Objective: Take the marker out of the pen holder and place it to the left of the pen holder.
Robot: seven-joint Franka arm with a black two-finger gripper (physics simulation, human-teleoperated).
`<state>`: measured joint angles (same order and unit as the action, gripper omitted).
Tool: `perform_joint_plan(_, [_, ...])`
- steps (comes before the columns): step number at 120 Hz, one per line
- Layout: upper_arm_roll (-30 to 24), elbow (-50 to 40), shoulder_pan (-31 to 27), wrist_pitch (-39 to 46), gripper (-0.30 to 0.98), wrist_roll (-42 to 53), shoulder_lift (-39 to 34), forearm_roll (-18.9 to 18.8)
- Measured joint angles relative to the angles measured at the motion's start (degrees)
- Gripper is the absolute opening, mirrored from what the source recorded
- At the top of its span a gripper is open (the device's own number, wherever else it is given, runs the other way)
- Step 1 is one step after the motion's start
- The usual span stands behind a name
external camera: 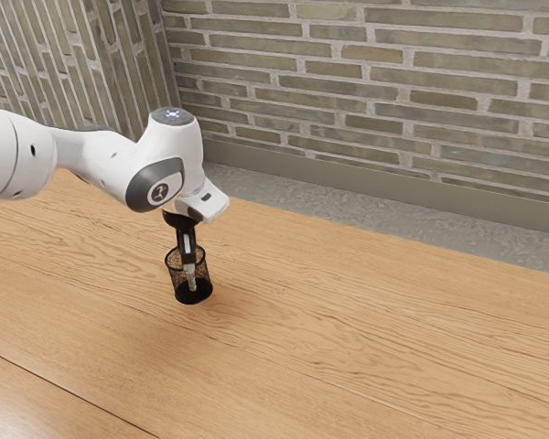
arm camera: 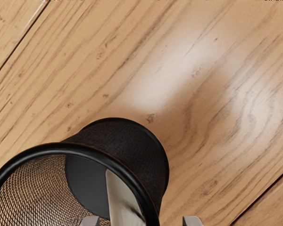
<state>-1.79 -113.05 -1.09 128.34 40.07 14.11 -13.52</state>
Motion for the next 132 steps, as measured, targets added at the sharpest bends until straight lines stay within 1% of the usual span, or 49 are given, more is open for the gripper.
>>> perform_joint_plan(9, [0.01,0.0,0.0,0.0,0.06,0.3,-0.07,0.0])
perform_joint_plan(21, [0.12,0.0,-0.09,0.1,-0.03,0.48,-0.21,-0.23])
perform_joint_plan(40, [1.28,1.92,-0.33,-0.32,-0.07,0.45,-0.86,-0.74])
perform_joint_plan(52, [2.4,7.07,-0.42,-3.73,-0.08,0.36,-2.17,-0.68])
perform_joint_plan(63, [2.66,15.45,-0.45,-9.9,-0.09,0.33,-2.28,1.27])
perform_joint_plan(72, [2.7,21.08,-2.43,-15.54,-0.09,0.3,-0.96,2.45])
perform_joint_plan(76, [2.7,24.17,-3.85,-18.48,-0.09,0.23,0.91,2.65])
perform_joint_plan(83, [2.68,31.09,-5.68,-24.52,-0.09,-0.08,6.25,2.09])
perform_joint_plan(99, [2.69,47.63,-7.11,-40.19,-0.1,-1.92,21.13,-1.57])
perform_joint_plan(116, [2.77,55.59,-8.62,-53.13,-0.1,-4.52,31.28,-4.77])
perform_joint_plan(125, [2.74,58.49,-8.73,-57.58,-0.1,-5.71,35.82,-5.64])
perform_joint_plan(132, [2.72,59.71,-8.75,-60.07,-0.1,-6.52,37.95,-6.03])
